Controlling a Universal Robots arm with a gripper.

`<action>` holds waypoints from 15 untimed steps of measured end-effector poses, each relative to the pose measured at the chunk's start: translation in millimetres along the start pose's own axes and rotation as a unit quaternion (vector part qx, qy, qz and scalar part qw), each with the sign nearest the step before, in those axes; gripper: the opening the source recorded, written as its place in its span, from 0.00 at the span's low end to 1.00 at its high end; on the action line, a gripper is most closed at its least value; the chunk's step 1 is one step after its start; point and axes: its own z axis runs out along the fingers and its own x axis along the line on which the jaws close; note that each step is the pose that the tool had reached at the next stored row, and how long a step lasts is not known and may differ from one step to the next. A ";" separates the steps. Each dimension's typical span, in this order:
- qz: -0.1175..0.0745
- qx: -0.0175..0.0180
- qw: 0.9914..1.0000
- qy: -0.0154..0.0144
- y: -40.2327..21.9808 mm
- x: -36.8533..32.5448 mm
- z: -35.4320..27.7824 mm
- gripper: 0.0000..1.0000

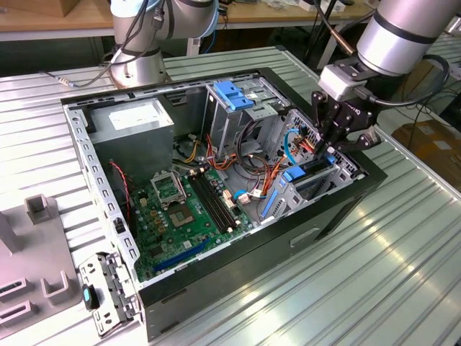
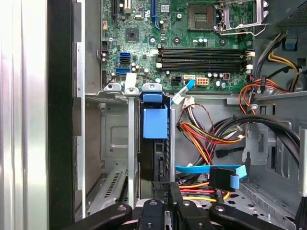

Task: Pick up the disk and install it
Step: 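Insert the disk into the insertion slot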

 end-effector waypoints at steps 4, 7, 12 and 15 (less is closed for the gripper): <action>0.000 0.000 1.000 0.000 0.5 0.2 1.2 0.17; 0.000 0.000 1.000 0.000 0.6 0.6 2.1 0.17; 0.000 0.000 1.000 0.000 0.6 0.9 2.9 0.17; 0.000 0.000 1.000 0.000 0.6 0.9 3.6 0.17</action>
